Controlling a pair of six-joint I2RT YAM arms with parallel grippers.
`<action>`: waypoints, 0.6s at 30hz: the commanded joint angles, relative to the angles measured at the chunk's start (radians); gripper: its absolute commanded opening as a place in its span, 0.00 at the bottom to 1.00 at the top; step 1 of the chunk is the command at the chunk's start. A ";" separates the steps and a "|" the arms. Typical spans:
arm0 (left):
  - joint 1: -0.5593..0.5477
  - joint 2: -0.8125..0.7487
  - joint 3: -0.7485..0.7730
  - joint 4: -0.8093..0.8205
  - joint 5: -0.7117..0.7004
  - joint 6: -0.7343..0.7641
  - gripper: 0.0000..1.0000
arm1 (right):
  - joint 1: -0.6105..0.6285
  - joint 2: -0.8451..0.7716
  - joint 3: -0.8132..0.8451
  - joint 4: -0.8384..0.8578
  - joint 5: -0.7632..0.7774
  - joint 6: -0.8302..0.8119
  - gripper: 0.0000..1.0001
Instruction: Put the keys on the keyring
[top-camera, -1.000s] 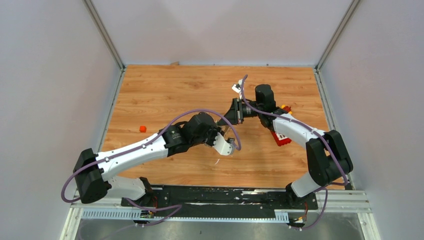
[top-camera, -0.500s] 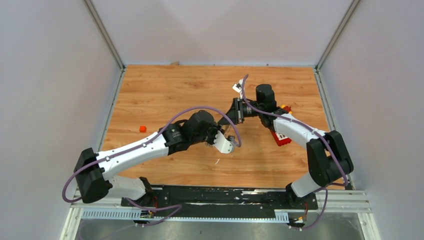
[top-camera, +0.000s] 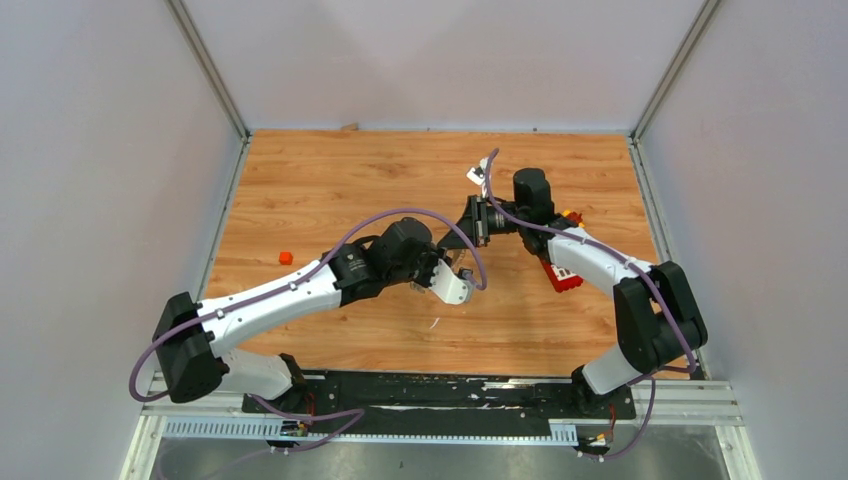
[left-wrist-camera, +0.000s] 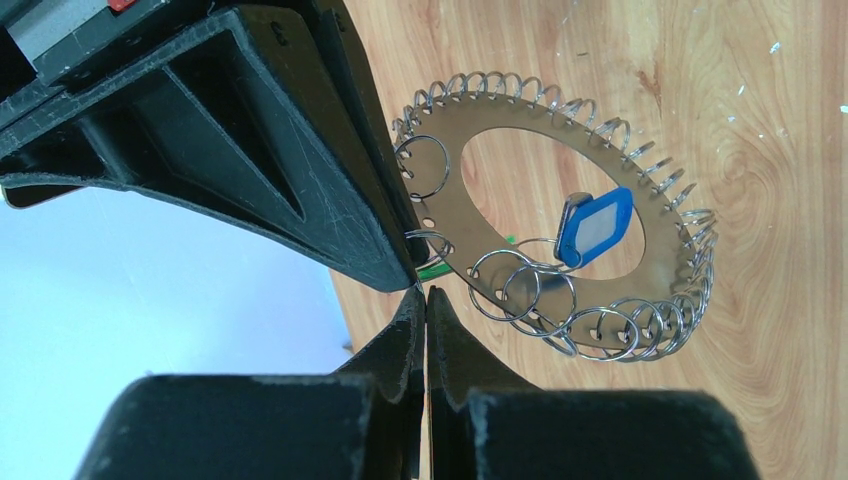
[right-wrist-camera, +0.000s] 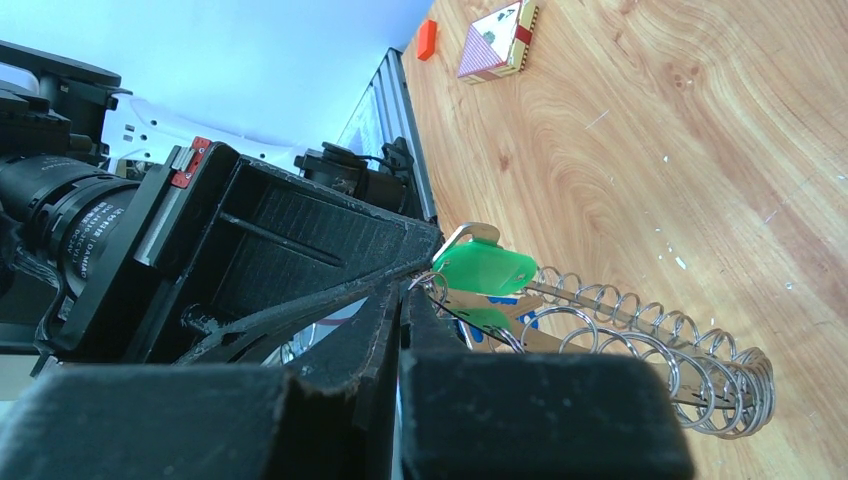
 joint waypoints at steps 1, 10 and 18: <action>-0.003 0.029 0.017 -0.081 0.071 -0.021 0.00 | -0.002 -0.074 0.018 0.138 -0.044 0.039 0.00; -0.004 0.029 0.015 -0.106 0.098 0.011 0.00 | -0.003 -0.072 0.021 0.135 -0.051 0.032 0.00; -0.004 0.035 0.030 -0.144 0.123 0.034 0.00 | 0.005 -0.073 0.035 0.093 -0.051 -0.012 0.00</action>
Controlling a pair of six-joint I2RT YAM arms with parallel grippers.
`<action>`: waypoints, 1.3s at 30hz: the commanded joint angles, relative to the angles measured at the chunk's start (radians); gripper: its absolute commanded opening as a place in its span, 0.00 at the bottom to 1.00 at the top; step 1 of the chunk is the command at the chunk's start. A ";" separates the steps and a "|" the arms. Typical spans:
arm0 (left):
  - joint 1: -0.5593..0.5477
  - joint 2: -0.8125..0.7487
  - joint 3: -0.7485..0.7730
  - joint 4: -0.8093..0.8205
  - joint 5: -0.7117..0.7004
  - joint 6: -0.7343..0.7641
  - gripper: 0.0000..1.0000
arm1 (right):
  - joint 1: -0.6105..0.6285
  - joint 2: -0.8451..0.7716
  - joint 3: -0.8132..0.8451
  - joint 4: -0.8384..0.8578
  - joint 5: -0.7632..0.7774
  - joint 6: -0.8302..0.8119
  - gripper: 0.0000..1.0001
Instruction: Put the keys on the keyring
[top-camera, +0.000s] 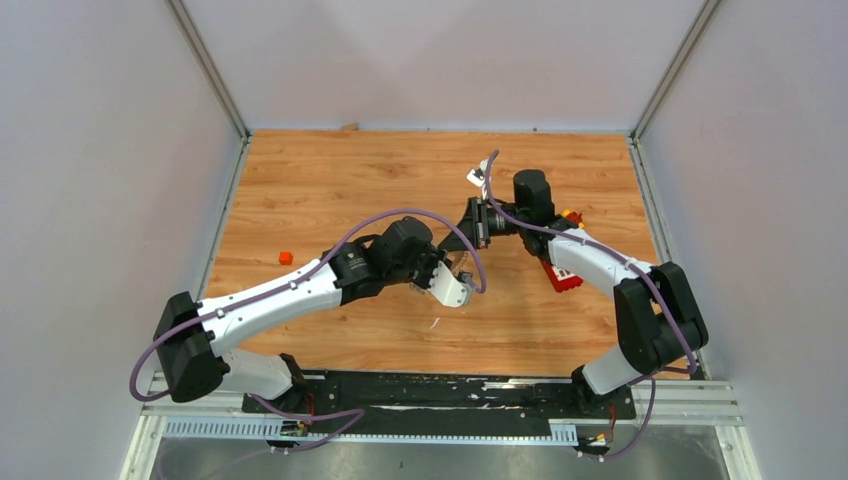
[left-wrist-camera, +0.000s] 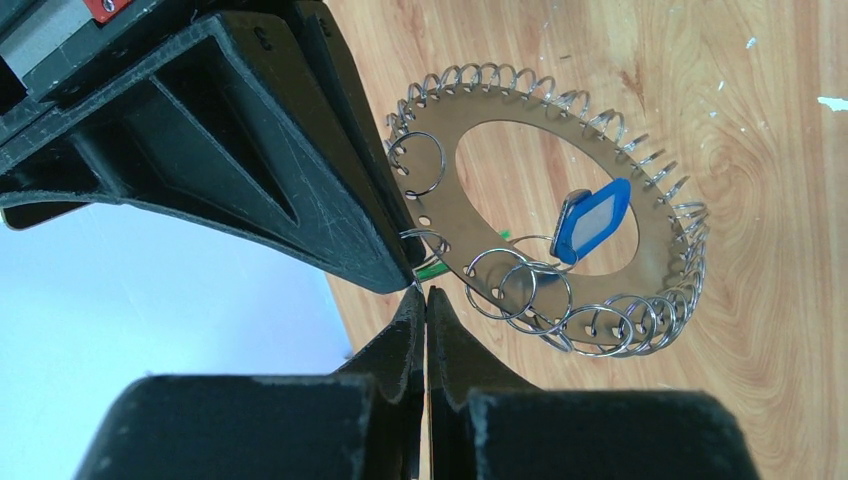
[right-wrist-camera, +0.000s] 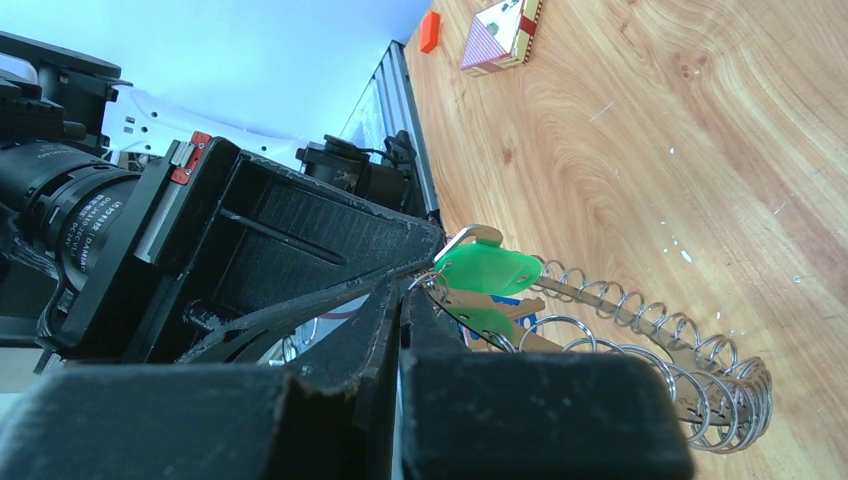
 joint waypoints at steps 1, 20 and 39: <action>-0.004 0.029 0.020 -0.119 0.096 0.010 0.00 | 0.007 -0.067 0.049 0.087 -0.040 -0.016 0.00; 0.000 0.063 0.053 -0.183 0.124 0.024 0.00 | 0.028 -0.081 0.067 0.034 -0.046 -0.083 0.00; 0.024 0.042 0.055 -0.172 0.143 0.014 0.00 | 0.029 -0.077 0.074 -0.013 -0.037 -0.119 0.00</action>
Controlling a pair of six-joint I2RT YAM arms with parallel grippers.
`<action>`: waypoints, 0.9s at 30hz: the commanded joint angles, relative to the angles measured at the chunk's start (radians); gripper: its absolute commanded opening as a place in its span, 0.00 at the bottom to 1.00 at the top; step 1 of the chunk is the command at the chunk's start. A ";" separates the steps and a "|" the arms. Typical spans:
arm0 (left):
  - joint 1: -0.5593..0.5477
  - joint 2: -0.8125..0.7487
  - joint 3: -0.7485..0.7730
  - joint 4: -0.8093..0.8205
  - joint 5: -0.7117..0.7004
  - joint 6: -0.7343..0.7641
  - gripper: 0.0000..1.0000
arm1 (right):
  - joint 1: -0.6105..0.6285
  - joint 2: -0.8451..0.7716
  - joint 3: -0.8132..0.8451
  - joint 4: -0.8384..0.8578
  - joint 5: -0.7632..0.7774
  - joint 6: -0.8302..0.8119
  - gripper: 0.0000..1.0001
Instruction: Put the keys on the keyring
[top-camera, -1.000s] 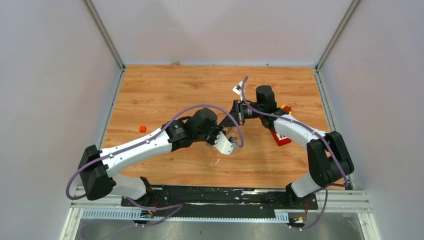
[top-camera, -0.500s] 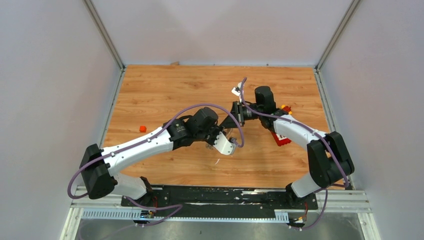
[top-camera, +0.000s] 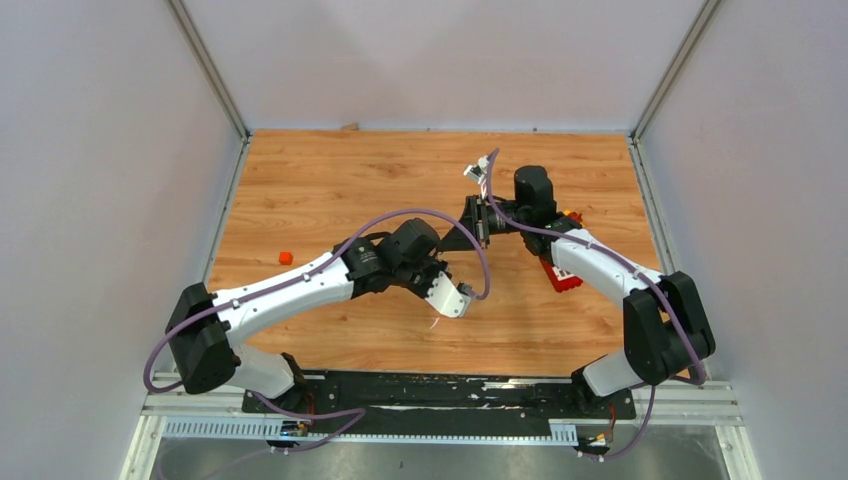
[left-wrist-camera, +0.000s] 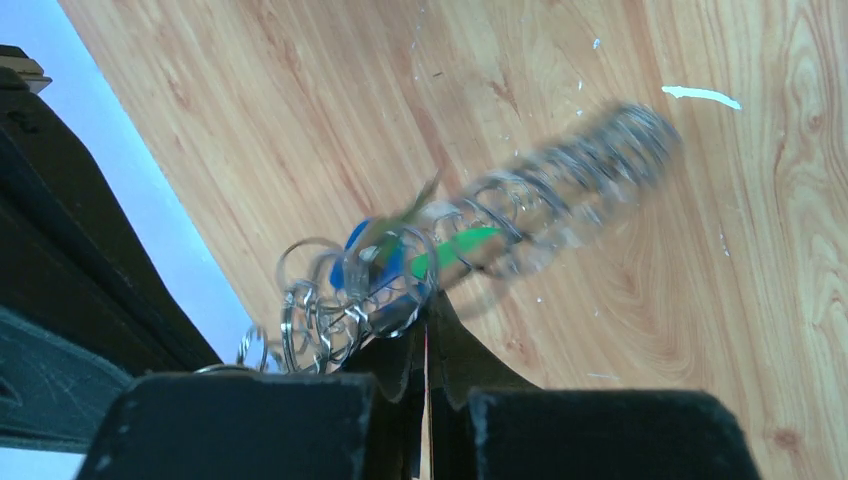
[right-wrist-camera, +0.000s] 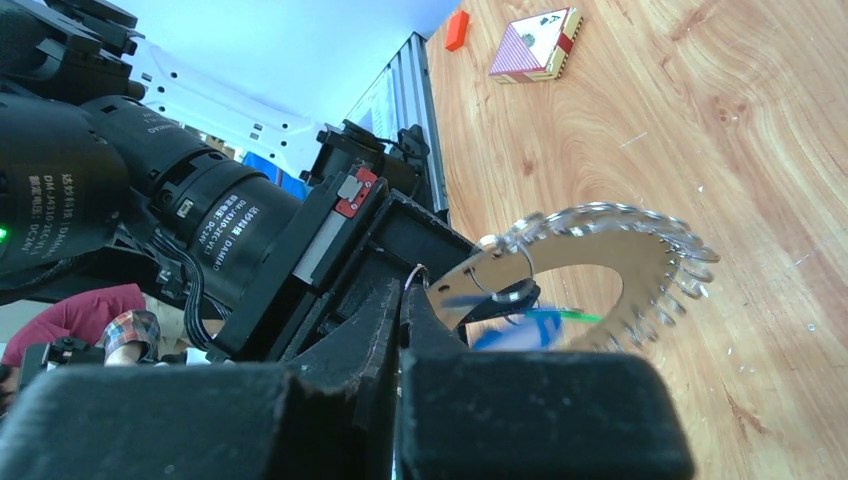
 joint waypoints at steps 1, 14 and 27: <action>0.019 -0.038 0.006 -0.007 0.032 -0.011 0.00 | 0.001 -0.025 0.048 -0.005 0.000 -0.051 0.00; 0.118 -0.209 -0.020 0.010 0.093 -0.115 0.00 | -0.002 -0.038 0.072 -0.084 0.015 -0.177 0.00; 0.136 -0.204 -0.063 0.210 0.130 -0.258 0.00 | 0.002 -0.008 0.079 -0.086 -0.003 -0.197 0.00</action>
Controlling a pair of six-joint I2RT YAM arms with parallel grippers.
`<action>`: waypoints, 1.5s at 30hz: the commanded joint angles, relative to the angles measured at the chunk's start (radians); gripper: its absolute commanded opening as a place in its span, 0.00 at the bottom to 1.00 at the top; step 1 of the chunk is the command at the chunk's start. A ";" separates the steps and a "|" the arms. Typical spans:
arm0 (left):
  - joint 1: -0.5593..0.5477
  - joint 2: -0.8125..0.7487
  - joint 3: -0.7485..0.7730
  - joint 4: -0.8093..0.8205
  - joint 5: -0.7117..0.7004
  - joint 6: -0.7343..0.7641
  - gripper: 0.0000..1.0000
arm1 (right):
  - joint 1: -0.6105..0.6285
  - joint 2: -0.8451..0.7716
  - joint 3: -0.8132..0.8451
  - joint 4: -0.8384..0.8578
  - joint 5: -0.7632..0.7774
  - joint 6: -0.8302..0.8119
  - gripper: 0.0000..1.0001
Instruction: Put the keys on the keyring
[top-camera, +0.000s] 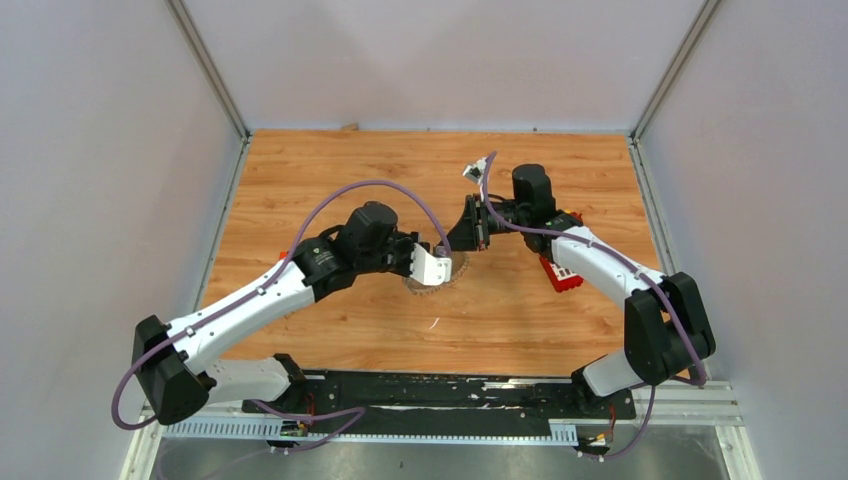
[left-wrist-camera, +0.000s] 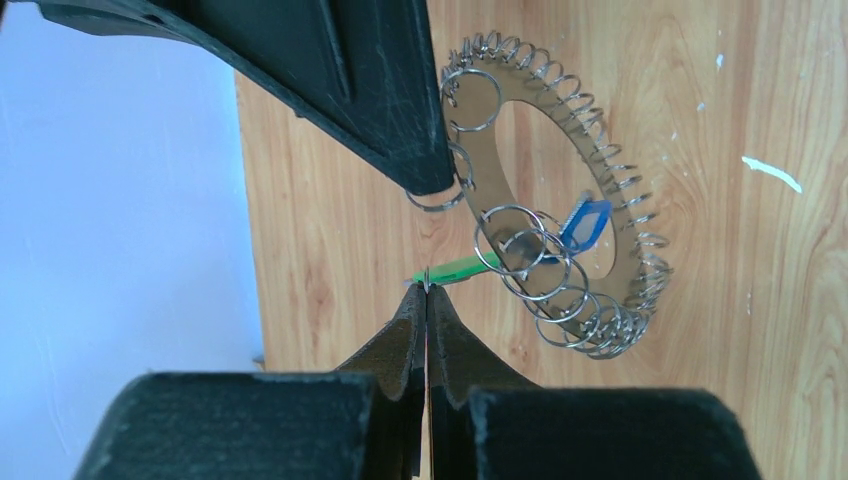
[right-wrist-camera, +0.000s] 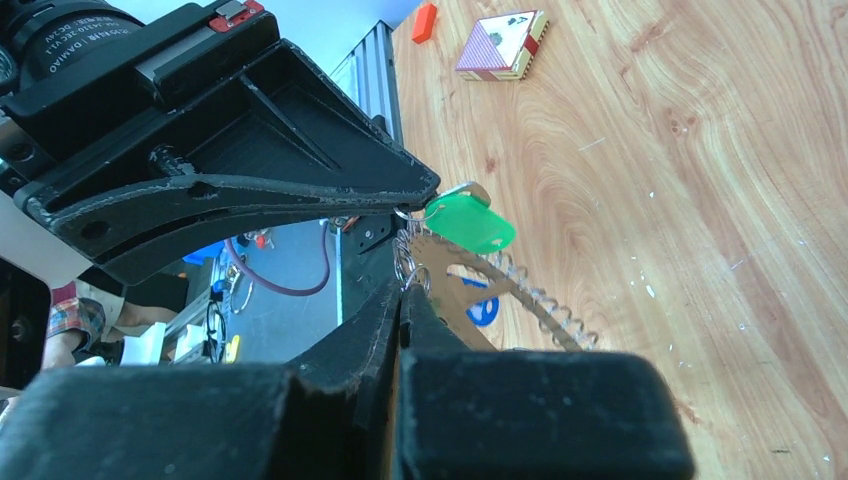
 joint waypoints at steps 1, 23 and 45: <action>0.004 0.001 0.013 0.078 0.045 -0.059 0.00 | 0.004 -0.005 0.051 0.033 -0.031 -0.009 0.00; -0.040 0.013 0.006 0.120 -0.025 -0.068 0.00 | 0.018 0.019 0.061 0.023 -0.031 0.001 0.00; -0.054 0.023 -0.018 0.093 -0.012 -0.021 0.00 | 0.024 0.016 0.065 0.016 -0.028 -0.004 0.00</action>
